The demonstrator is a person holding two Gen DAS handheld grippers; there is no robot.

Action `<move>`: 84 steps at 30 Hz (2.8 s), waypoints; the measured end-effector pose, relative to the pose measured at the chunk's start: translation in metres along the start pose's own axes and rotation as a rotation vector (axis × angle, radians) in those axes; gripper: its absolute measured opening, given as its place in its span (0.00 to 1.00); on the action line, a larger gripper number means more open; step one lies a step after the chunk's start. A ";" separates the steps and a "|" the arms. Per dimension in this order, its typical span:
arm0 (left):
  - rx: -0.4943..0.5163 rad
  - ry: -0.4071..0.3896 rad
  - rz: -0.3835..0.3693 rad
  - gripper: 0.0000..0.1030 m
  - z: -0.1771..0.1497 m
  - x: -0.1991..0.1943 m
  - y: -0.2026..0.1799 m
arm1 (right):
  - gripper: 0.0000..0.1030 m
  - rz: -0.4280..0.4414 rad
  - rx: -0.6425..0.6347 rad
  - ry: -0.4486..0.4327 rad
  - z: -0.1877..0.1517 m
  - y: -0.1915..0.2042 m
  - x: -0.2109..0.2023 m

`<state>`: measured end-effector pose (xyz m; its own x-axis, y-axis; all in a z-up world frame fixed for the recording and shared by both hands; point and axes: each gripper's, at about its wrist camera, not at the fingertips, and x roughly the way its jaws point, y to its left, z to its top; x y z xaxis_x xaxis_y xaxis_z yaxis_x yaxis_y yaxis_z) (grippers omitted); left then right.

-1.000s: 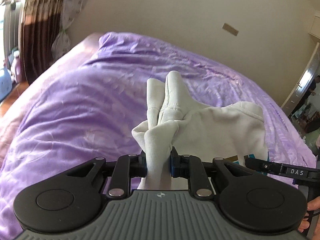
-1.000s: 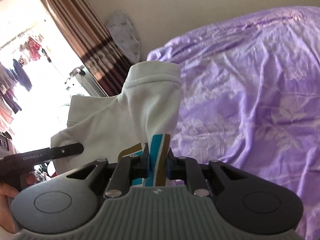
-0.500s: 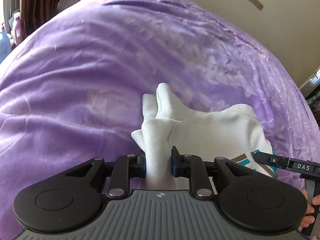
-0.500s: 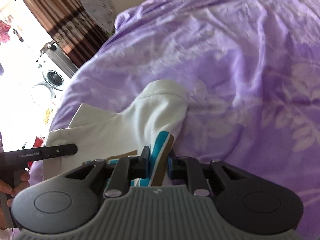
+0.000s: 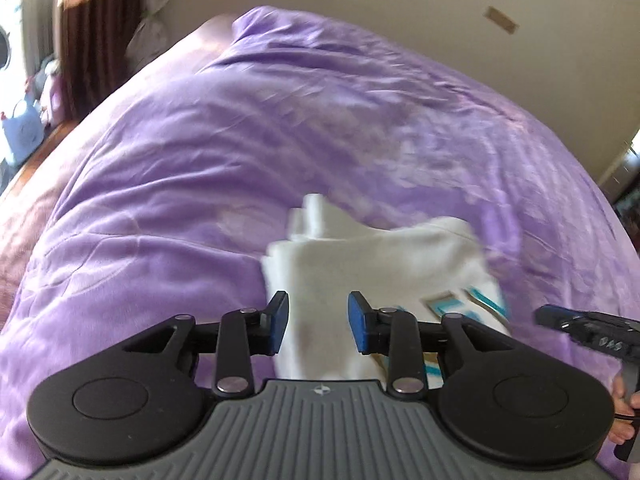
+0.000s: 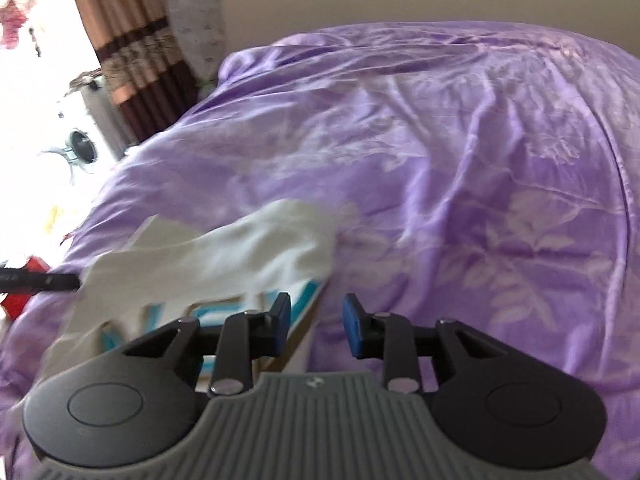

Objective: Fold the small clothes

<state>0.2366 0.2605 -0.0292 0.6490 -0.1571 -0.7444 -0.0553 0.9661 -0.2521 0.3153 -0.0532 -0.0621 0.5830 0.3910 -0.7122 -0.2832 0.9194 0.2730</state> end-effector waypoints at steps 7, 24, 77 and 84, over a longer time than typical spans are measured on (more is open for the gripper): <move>0.135 0.007 0.084 0.25 -0.051 -0.032 -0.054 | 0.25 0.058 -0.107 0.048 -0.055 0.038 -0.037; 0.064 0.193 0.171 0.05 -0.122 0.001 -0.022 | 0.28 0.046 -0.261 0.167 -0.151 0.065 -0.020; 0.168 -0.120 0.344 0.85 -0.190 -0.142 -0.151 | 0.79 -0.017 -0.274 -0.141 -0.193 0.114 -0.213; 0.175 -0.104 0.342 0.85 -0.192 -0.140 -0.150 | 0.79 -0.029 -0.262 -0.110 -0.195 0.108 -0.202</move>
<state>0.0083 0.0982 -0.0064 0.6895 0.1931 -0.6981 -0.1577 0.9807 0.1156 0.0191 -0.0411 -0.0149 0.6688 0.3804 -0.6387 -0.4441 0.8935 0.0671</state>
